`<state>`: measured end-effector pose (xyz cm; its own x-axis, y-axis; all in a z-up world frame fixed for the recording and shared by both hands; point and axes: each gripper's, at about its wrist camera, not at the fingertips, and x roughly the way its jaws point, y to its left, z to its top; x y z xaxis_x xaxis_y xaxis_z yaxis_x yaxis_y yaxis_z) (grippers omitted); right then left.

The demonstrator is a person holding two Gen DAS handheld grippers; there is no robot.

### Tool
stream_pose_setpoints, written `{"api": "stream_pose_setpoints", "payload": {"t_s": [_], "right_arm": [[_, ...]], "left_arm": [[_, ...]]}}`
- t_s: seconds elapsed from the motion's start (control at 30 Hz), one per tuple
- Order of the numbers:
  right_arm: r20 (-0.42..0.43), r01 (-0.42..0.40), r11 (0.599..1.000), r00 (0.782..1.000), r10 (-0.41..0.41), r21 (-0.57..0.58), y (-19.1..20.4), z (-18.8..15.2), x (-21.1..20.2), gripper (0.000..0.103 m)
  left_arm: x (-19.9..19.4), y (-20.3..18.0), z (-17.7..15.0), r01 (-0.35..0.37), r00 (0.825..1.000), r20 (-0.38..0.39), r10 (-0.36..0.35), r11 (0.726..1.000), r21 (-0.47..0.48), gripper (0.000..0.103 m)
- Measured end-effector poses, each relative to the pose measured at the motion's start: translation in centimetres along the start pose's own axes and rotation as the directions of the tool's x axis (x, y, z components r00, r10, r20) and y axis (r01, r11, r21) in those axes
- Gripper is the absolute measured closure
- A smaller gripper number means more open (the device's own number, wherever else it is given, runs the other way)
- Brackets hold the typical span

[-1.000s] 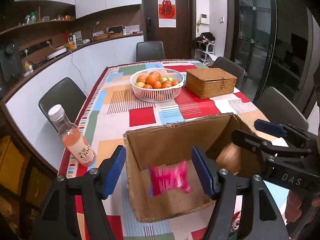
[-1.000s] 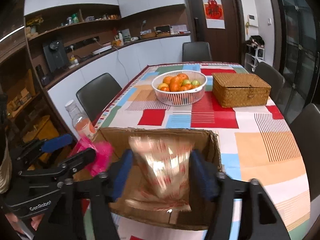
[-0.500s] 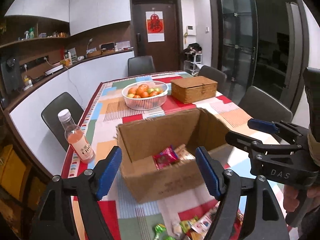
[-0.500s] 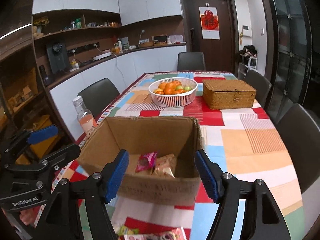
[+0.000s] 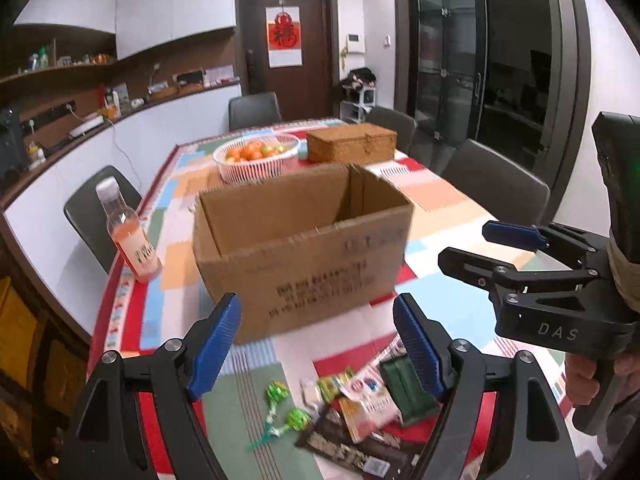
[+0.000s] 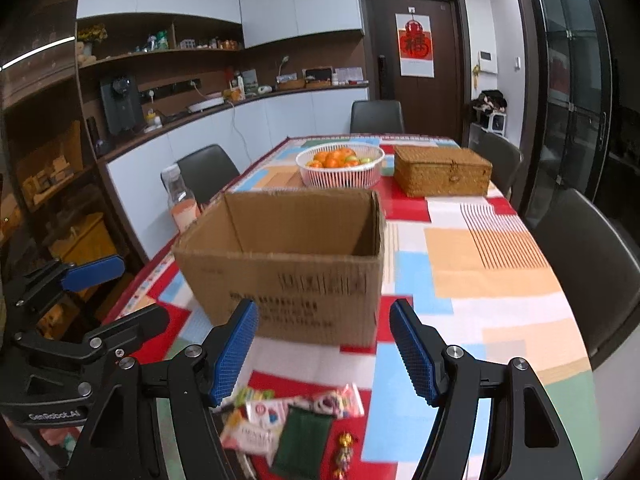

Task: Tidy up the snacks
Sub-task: 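Return both tools from the box to the snack pile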

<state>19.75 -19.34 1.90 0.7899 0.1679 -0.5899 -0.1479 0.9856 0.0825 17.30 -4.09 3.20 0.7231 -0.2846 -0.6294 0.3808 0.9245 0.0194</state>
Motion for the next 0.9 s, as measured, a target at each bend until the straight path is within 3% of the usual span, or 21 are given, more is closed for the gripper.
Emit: {"api": "stream_pose_setpoints", "payload": {"t_s": [0.37, 0.9], "right_arm": [[-0.149, 0.001, 1.0, 0.989, 0.003, 0.026, -0.1, -4.6, 1.0, 0.034], [-0.344, 0.035, 0.996, 0.939, -0.006, 0.078, -1.5, -10.2, 4.4, 0.034]], "left_arm": [[2.5, -1.2, -4.6, 0.071, 0.984, -0.163, -0.073, 0.997, -0.019, 0.025], [7.8, -2.1, -8.8, 0.161, 0.935, -0.314, -0.167, 0.986, -0.048, 0.026]]}}
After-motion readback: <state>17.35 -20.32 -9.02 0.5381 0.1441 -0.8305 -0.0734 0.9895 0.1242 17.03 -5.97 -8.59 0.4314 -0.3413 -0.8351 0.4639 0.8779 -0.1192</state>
